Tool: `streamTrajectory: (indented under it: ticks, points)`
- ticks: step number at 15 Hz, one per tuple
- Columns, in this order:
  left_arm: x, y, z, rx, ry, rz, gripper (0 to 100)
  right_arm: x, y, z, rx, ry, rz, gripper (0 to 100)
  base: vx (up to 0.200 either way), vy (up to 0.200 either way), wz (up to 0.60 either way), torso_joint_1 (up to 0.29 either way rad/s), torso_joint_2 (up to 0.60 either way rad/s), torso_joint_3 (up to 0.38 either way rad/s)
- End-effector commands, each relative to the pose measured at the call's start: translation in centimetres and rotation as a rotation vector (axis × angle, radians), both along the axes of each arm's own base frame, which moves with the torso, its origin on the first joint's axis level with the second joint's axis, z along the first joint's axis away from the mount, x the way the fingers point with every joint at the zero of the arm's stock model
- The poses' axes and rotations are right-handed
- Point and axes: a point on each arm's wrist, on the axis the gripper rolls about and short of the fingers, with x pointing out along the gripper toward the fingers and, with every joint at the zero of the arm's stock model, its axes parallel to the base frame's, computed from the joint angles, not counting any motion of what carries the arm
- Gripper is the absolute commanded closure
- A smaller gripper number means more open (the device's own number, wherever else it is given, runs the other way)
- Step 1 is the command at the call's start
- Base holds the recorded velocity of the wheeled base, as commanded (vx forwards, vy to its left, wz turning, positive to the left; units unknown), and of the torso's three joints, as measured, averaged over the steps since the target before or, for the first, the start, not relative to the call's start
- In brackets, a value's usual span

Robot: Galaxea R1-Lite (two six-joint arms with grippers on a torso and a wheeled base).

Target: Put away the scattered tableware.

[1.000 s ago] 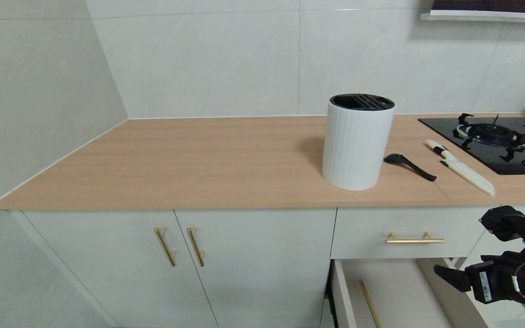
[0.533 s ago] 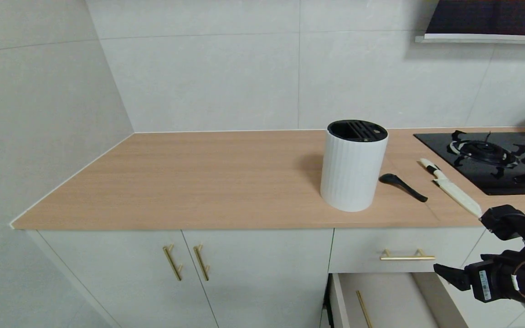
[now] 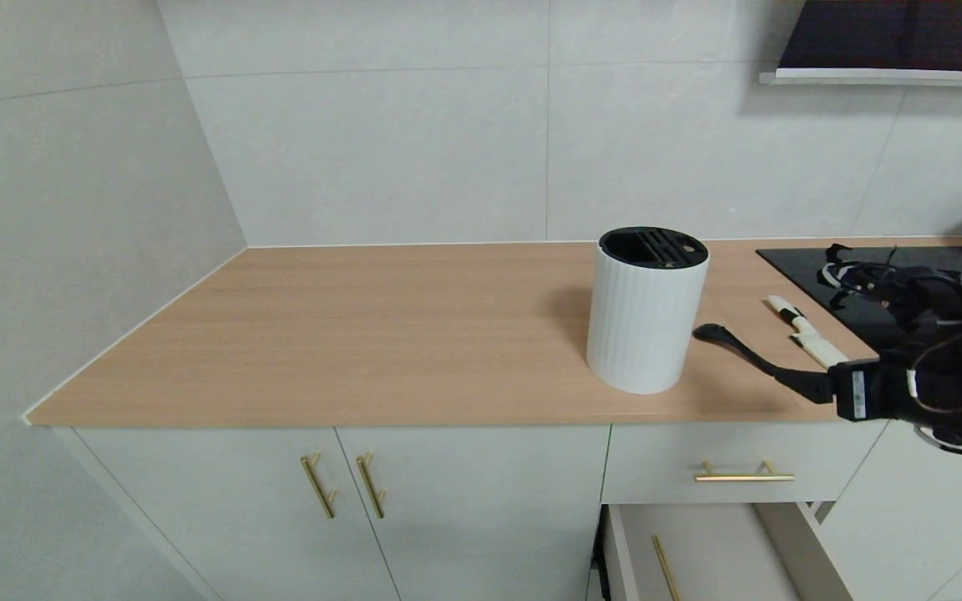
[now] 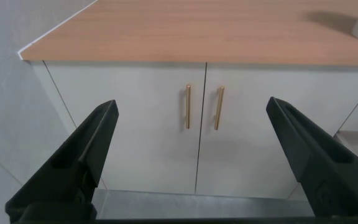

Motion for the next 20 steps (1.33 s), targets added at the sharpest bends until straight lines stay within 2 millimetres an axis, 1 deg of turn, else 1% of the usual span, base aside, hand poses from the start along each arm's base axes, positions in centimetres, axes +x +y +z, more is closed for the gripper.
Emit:
streamTrajectory:
  ticks: [1,2,3,4,6,8,10,11,13,14,20]
  points:
    - [0.0,0.0,0.0,0.0,0.001,0.0,0,5.5,-1.4,-0.9,-0.011,0.017,0.0,0,0.0,0.0,0.0,0.0,0.0,0.0]
    - [0.0,0.0,0.0,0.0,0.001,0.0,0,6.4,-1.8,-1.3,-0.03,0.022,0.012,0,0.0,0.0,0.0,0.0,0.0,0.0]
    - [0.0,0.0,0.0,0.0,0.001,0.0,0,8.4,-2.3,-2.3,-0.044,0.037,0.047,0,0.0,0.0,0.0,0.0,0.0,0.0]
    - [0.0,0.0,0.0,0.0,0.001,0.0,0,10.0,-2.5,-3.1,-0.033,0.042,0.065,0,0.0,0.0,0.0,0.0,0.0,0.0]
    - [0.0,0.0,0.0,0.0,0.001,0.0,0,12.7,-3.2,-4.2,-0.05,0.042,0.06,0,0.0,0.0,0.0,0.0,0.0,0.0]
    - [0.0,0.0,0.0,0.0,0.001,0.0,0,14.4,-3.3,-4.8,-0.051,0.042,0.061,0,0.0,0.0,0.0,0.0,0.0,0.0]
    - [0.0,0.0,0.0,0.0,0.0,0.0,0,15.3,-3.3,-5.7,-0.052,0.058,0.064,0,0.0,0.0,0.0,0.0,0.0,0.0]
    - [0.0,0.0,0.0,0.0,0.001,0.0,0,16.3,-3.3,-6.9,-0.052,0.072,0.068,0,0.0,0.0,0.0,0.0,0.0,0.0]
    - [0.0,0.0,0.0,0.0,0.001,0.0,0,17.0,-3.3,-7.4,-0.056,0.073,0.072,0,0.0,0.0,0.0,0.0,0.0,0.0]
    - [0.0,0.0,0.0,0.0,0.001,0.0,0,17.3,-3.3,-8.0,-0.055,0.08,0.073,0,0.0,0.0,0.0,0.0,0.0,0.0]
    - [0.0,0.0,0.0,0.0,0.001,0.0,0,17.9,-3.3,-8.5,-0.052,0.079,0.072,0,0.0,0.0,0.0,0.0,0.0,0.0]
